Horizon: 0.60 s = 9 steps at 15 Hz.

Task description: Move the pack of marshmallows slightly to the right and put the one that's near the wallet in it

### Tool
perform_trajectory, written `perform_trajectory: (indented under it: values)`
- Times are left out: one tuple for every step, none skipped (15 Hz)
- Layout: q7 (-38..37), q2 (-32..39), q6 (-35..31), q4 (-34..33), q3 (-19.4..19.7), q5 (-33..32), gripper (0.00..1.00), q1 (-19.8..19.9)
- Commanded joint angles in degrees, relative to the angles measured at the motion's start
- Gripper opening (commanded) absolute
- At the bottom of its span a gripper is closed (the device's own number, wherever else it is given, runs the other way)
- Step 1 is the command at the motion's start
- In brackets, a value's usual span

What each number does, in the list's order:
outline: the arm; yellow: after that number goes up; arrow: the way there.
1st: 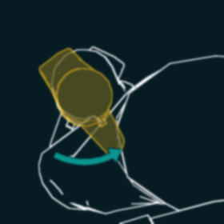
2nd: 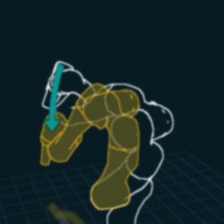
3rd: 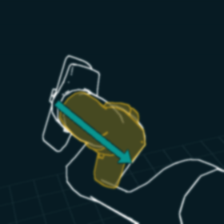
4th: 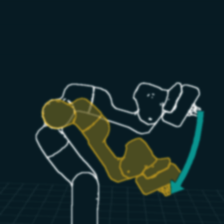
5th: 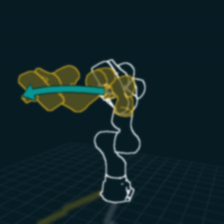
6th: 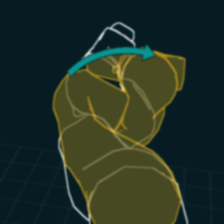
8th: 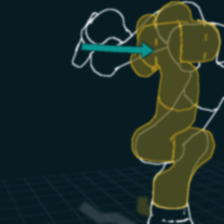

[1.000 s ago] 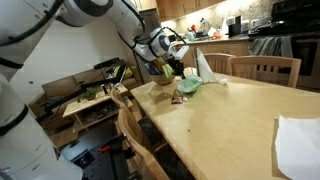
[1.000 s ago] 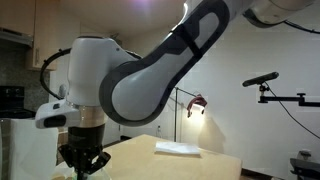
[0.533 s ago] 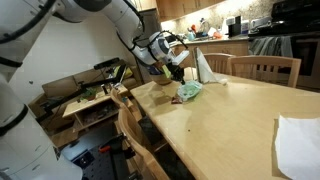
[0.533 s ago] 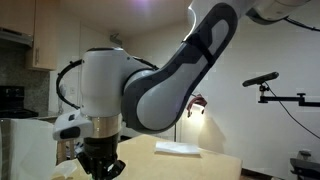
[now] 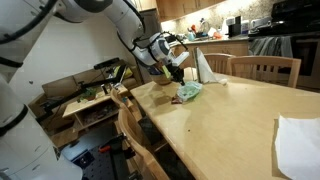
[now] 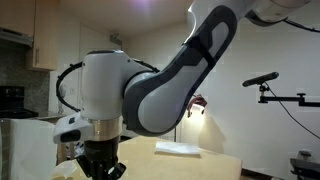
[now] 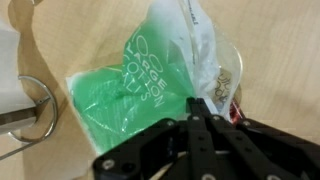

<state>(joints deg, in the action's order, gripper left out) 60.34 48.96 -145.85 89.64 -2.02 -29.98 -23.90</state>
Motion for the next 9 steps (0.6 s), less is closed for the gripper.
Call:
perform_trajectory:
  values:
    - [-2.07,-0.78,0.5,-0.57,-1.06,-0.81,0.0,1.88]
    - [-2.57,-1.3,0.56,-0.38,-0.57,-1.12,0.0,1.98]
    - [-3.4,-1.98,0.17,0.05,-0.33,-1.06,0.0,2.42]
    - [-4.9,-2.61,-0.5,0.56,0.37,-1.58,0.0,2.55]
    - [-6.23,-3.27,-0.92,1.04,0.87,-1.67,0.0,3.05]
    - [-7.37,-3.77,-1.01,1.31,1.19,-1.49,0.0,3.78]
    - [-9.06,-4.16,-1.27,1.52,1.59,-1.35,0.0,4.4]
    - [-10.43,-4.47,-1.75,1.86,1.88,-1.32,0.0,5.16]
    - [-12.15,-4.49,-2.07,2.09,2.4,-1.48,0.0,5.66]
